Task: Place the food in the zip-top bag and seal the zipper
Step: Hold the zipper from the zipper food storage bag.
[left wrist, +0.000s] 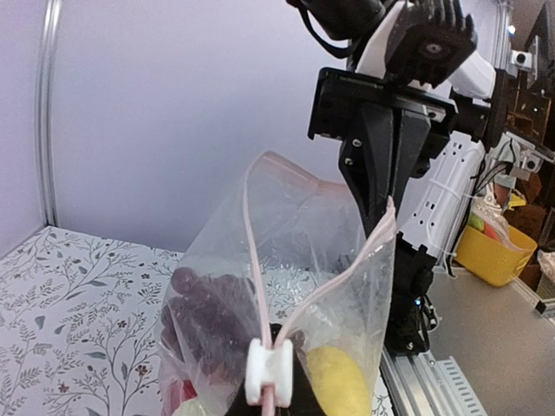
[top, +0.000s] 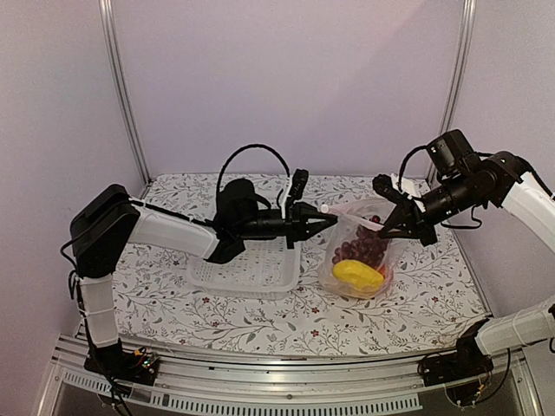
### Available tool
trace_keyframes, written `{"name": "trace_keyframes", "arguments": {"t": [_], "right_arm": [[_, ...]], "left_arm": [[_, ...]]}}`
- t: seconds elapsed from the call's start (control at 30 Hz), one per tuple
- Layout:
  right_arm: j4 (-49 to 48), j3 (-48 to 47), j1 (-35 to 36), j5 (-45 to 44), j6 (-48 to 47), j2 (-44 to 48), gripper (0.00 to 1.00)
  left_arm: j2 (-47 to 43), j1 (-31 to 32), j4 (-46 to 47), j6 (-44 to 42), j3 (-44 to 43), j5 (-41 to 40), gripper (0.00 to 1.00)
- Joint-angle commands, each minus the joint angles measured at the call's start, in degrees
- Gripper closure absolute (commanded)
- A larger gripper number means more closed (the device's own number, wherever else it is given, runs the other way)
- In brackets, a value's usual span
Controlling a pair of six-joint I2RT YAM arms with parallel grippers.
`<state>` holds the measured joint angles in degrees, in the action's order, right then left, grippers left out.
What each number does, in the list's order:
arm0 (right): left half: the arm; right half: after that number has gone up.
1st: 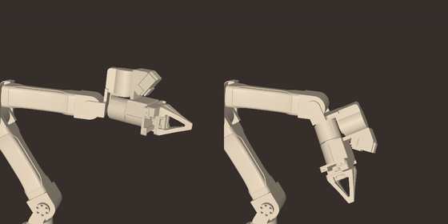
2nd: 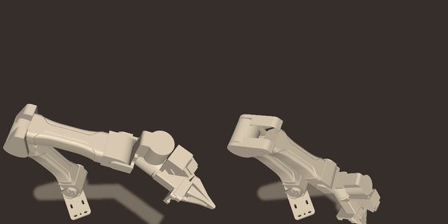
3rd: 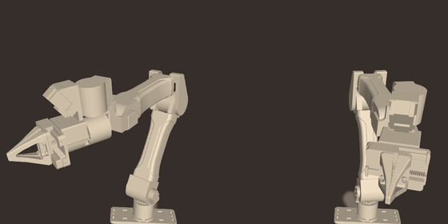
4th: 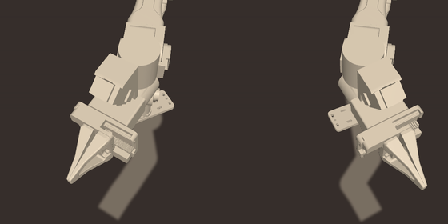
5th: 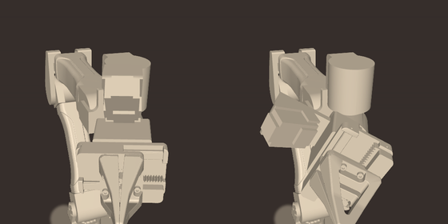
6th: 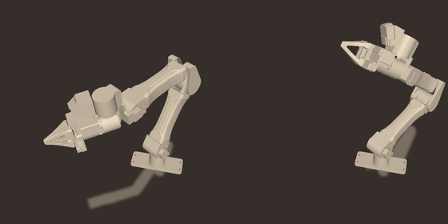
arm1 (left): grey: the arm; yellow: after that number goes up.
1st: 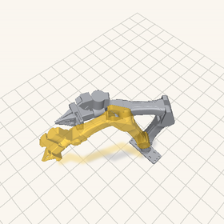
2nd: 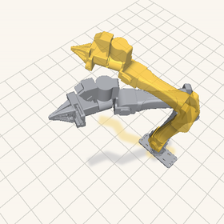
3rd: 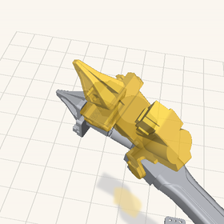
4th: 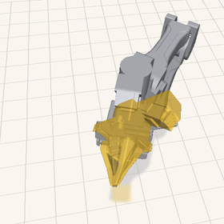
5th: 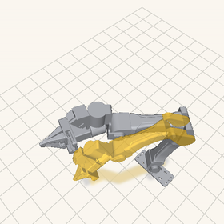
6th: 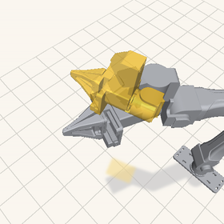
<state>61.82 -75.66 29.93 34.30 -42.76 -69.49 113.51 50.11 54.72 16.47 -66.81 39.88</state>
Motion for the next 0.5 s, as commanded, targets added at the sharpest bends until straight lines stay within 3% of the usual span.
{"name": "trace_keyframes", "arguments": {"t": [0.0, 0.23, 0.47], "right_arm": [[-2.39, 0.73, -0.28, -3.07, 1.48, 0.23, 1.00], [-7.62, -2.04, -2.07, -12.67, 8.63, -0.81, 0.93], [-0.69, -12.18, -2.07, 3.34, 2.84, -1.57, 0.72]], "left_arm": [[-2.96, -1.34, -0.54, -0.31, 1.22, -3.86, 1.00], [-10.02, 0.27, -17.28, -5.28, 1.19, -9.50, 1.00], [-14.88, 5.44, -31.74, -10.88, -0.05, -17.79, 1.00]]}}
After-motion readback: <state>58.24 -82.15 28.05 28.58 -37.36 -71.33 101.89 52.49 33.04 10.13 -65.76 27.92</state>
